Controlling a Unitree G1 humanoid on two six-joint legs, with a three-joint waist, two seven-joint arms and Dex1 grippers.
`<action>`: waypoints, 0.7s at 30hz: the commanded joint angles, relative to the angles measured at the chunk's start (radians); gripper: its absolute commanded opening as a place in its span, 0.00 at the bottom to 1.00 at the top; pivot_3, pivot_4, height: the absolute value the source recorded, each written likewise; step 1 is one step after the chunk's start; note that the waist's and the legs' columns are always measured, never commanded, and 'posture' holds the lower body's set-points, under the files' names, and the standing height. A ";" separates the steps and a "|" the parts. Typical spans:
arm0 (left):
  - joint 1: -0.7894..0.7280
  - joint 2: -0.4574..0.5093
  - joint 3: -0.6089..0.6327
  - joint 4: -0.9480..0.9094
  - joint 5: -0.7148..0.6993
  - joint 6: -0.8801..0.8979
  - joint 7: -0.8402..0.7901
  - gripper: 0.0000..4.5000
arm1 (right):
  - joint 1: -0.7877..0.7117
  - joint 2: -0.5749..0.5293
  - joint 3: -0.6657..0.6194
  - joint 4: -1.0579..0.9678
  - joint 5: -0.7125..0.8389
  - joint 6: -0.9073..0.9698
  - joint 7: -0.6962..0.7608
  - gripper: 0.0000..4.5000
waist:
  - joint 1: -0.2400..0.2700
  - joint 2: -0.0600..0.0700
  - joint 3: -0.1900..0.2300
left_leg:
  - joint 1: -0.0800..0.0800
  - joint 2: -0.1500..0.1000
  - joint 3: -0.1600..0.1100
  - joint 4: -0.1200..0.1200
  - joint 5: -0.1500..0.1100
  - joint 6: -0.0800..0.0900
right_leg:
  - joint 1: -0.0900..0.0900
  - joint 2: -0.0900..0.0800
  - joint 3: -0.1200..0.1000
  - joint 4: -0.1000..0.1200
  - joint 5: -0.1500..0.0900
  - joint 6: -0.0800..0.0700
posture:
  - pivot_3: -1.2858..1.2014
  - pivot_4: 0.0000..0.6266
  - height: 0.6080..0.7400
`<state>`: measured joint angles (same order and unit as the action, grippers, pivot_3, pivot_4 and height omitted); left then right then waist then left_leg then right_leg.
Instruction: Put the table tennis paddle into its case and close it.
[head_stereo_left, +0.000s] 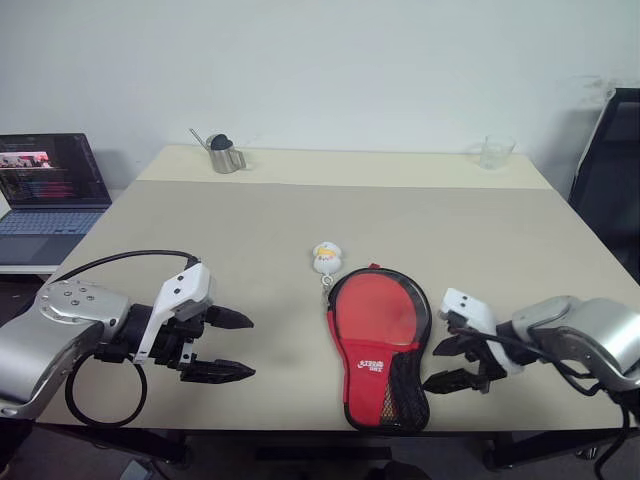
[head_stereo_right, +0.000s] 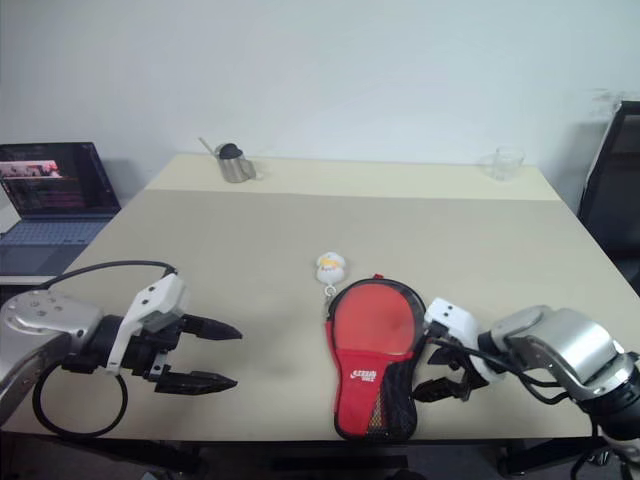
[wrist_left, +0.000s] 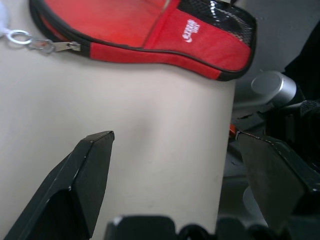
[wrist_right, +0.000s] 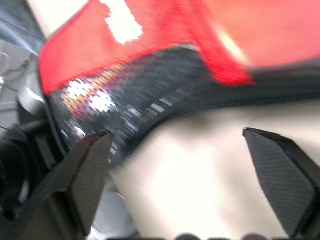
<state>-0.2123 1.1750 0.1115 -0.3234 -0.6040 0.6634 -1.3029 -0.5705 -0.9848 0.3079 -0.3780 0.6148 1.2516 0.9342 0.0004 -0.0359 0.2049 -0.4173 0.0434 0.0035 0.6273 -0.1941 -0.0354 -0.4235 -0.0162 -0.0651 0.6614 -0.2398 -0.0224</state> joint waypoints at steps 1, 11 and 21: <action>-0.006 -0.004 0.044 -0.004 0.004 -0.019 0.016 0.95 | -0.067 -0.041 0.002 0.092 -0.081 -0.133 0.064 0.99 | -0.001 0.000 0.000 | 0.000 0.000 0.000 0.000 0.000 0.000 | 0.000 0.001 0.000 0.000 0.000 0.000 | 0.52 0.24 1.00; -0.067 -0.031 0.079 0.048 0.021 -0.030 0.100 0.95 | -0.241 0.278 -0.141 0.334 -0.175 -0.313 -0.118 0.99 | -0.002 0.000 0.000 | 0.000 0.004 0.000 0.000 -0.001 -0.001 | -0.002 0.011 0.000 0.002 0.000 -0.003 | 0.52 0.24 1.00; 0.002 -0.068 0.179 0.022 0.042 -0.011 0.239 0.95 | -0.136 0.550 -0.116 0.356 -0.301 -0.635 -0.247 0.99 | -0.003 0.000 0.000 | 0.000 0.004 0.003 0.001 -0.002 -0.003 | -0.002 0.011 0.004 0.003 0.000 -0.003 | 0.52 0.24 1.00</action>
<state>-0.2151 1.1083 0.2424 -0.2696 -0.5661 0.6500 -1.0792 -0.7136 -0.4475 0.1913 -0.0081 0.3292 0.6624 0.6951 -0.0025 -0.0359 0.2049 -0.4169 0.0474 0.0057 0.6281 -0.1957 -0.0383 -0.4257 -0.0050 -0.0616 0.6645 -0.2399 -0.0257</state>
